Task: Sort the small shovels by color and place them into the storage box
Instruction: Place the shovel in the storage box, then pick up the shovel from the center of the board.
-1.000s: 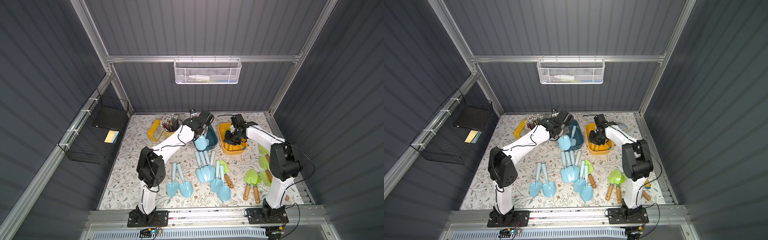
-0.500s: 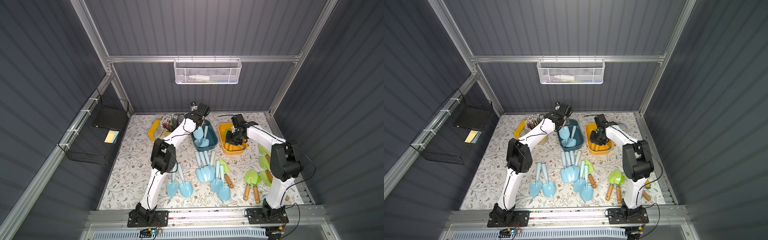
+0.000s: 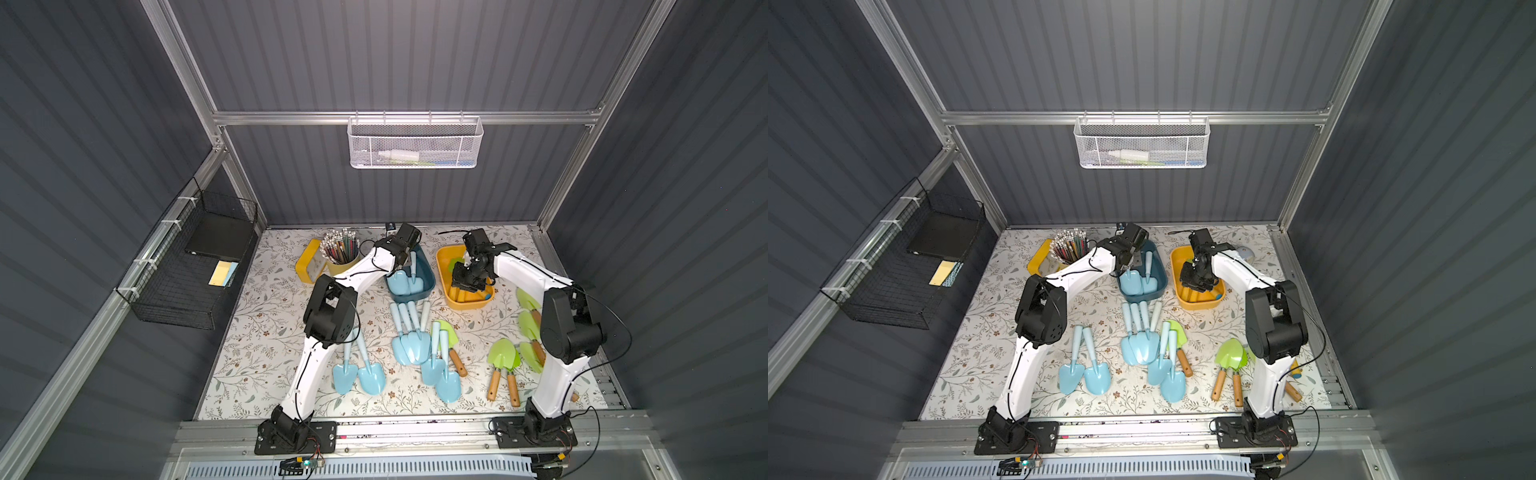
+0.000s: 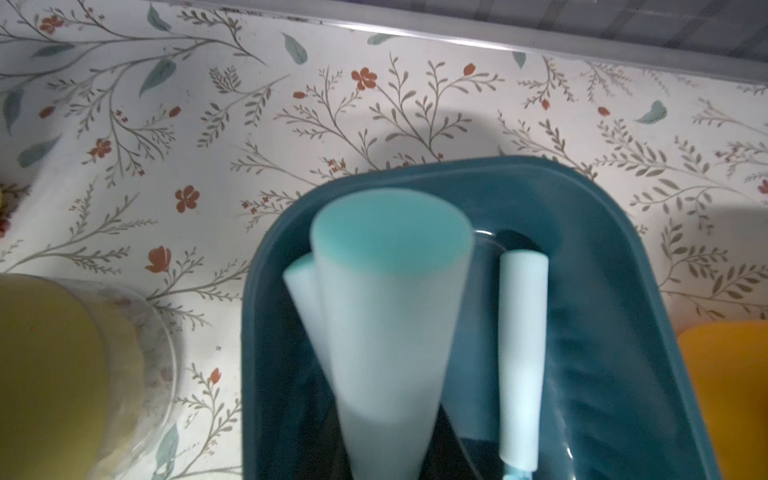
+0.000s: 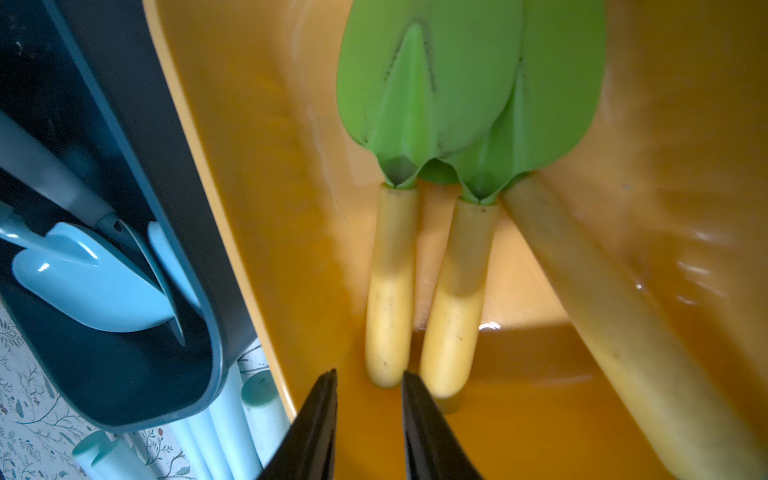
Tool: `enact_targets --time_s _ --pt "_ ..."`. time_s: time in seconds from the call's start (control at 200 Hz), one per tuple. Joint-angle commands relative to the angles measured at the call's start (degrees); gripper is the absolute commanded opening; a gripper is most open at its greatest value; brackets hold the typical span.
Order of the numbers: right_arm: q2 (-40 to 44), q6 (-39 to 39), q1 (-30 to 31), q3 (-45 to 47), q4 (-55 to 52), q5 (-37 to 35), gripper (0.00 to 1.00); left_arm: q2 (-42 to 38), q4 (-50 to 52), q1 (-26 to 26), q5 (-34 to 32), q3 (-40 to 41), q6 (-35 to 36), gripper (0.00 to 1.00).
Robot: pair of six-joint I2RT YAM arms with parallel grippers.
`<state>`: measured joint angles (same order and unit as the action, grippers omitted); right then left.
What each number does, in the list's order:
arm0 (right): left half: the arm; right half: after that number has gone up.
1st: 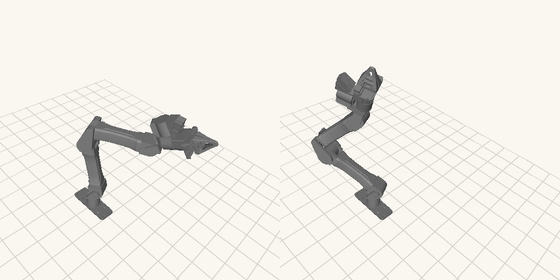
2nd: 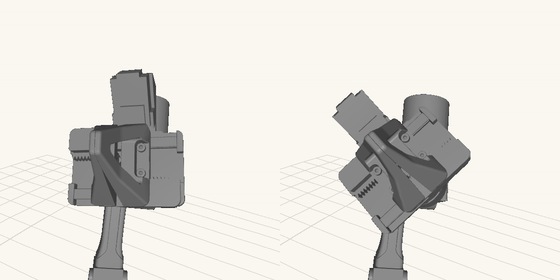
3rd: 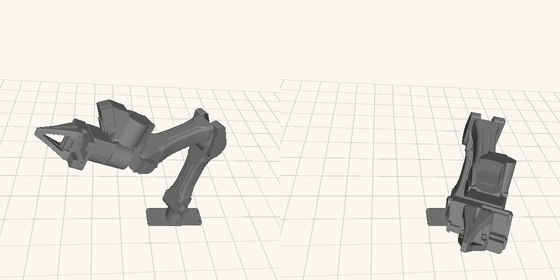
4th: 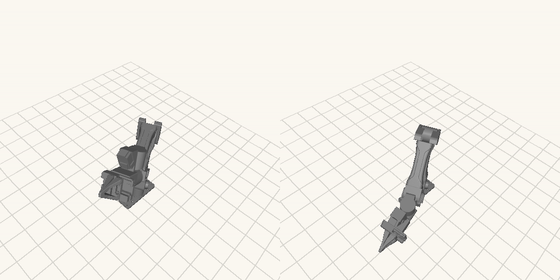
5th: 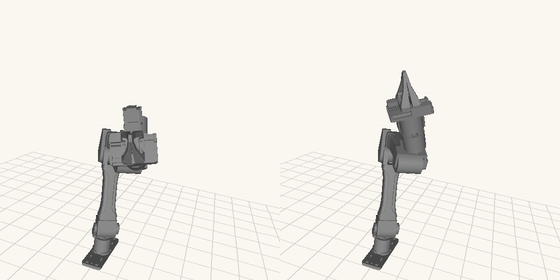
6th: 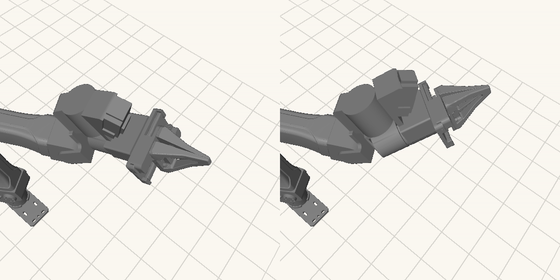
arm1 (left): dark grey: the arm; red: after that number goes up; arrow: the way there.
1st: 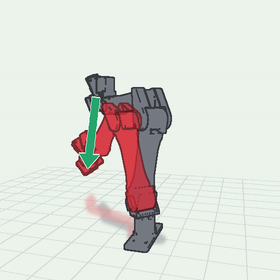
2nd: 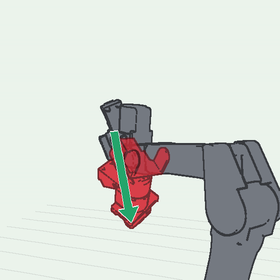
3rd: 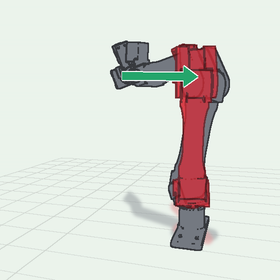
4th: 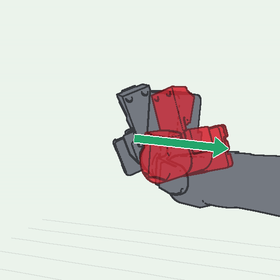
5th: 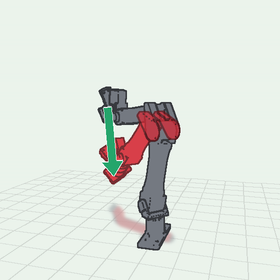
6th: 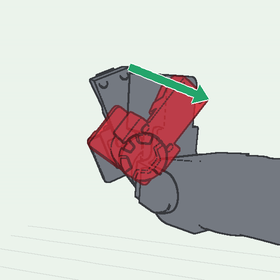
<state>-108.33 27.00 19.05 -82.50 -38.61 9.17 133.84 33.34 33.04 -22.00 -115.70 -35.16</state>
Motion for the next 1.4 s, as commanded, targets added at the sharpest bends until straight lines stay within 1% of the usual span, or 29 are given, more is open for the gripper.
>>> enact_targets --time_s 0.0,0.065,0.105,0.125,0.22,0.255,0.355,0.425,0.57,0.665,0.735,0.86,1.001,1.156,1.171,1.206,1.306,1.396 --pt "0.65 0.41 -0.15 -0.47 -1.36 -0.20 0.31 1.28 -0.47 0.27 1.87 0.67 -0.18 0.02" --pt "0.59 0.32 -0.15 -0.55 -1.34 -0.25 0.31 1.33 -0.17 0.25 2.31 0.61 -0.39 0.23" --pt "0.62 0.32 -0.15 -0.56 -1.31 -0.34 0.31 1.12 0.03 0.27 2.25 0.44 -0.77 0.42" --pt "0.60 0.28 -0.15 -0.48 -1.25 -0.39 0.31 0.93 0.12 0.25 2.07 0.40 -0.99 0.48" --pt "0.68 0.32 -0.15 0.09 -1.11 -0.53 0.32 -0.37 0.31 0.27 1.49 -1.02 -2.20 0.66" --pt "0.74 0.21 -0.15 0.44 -1.02 -0.39 0.32 -0.97 0.25 0.27 1.38 -2.02 -2.54 0.70" --pt "1.01 0.06 -0.15 1.45 -1.16 -0.28 0.33 -3.22 -1.29 0.27 0.06 -4.24 -2.77 0.77" --pt "1.72 -0.05 -0.15 2.52 -1.29 -0.95 0.33 -5.56 -5.66 0.27 0.25 -3.44 -2.80 0.78" --pt "4.21 0.14 -0.15 4.99 -1.83 -3.32 0.33 -11.37 -18.01 0.27 5.14 5.41 -7.12 0.78" --pt "6.26 0.01 -0.15 6.48 -3.25 -4.49 0.33 -13.06 -21.66 0.33 7.13 9.10 -8.42 0.79" --pt "8.26 -0.75 -0.15 7.99 -4.97 -3.81 0.33 -13.19 -21.57 0.28 6.08 9.46 -7.90 0.81" --pt "12.21 -3.84 0.52 12.03 -9.75 0.12 0.34 -12.65 -20.51 0.27 5.15 7.62 -7.29 0.83" --pt "16.38 -5.83 4.20 18.45 -14.81 1.33 0.35 -11.61 -18.46 0.25 3.15 4.74 -6.30 0.85" --pt "18.38 -4.82 9.49 24.69 -14.53 4.91 0.36 -10.07 -18.16 0.27 4.66 2.72 -5.37 0.87" --pt "18.35 -4.73 10.09 25.09 -14.41 6.93 0.36 -9.97 -18.14 0.27 4.90 2.68 -5.29 0.87" --pt "18.25 -4.34 11.54 26.02 -13.69 7.79 0.36 -9.54 -18.18 0.23 5.22 2.46 -4.99 0.87" --pt "18.03 -2.52 14.92 27.99 -12.09 8.85 0.36 -8.28 -17.46 0.27 5.95 1.17 -3.97 0.88" --pt "17.99 -1.17 16.19 29.68 -11.21 7.91 0.36 -7.68 -17.43 0.27 6.16 0.45 -3.88 0.88"
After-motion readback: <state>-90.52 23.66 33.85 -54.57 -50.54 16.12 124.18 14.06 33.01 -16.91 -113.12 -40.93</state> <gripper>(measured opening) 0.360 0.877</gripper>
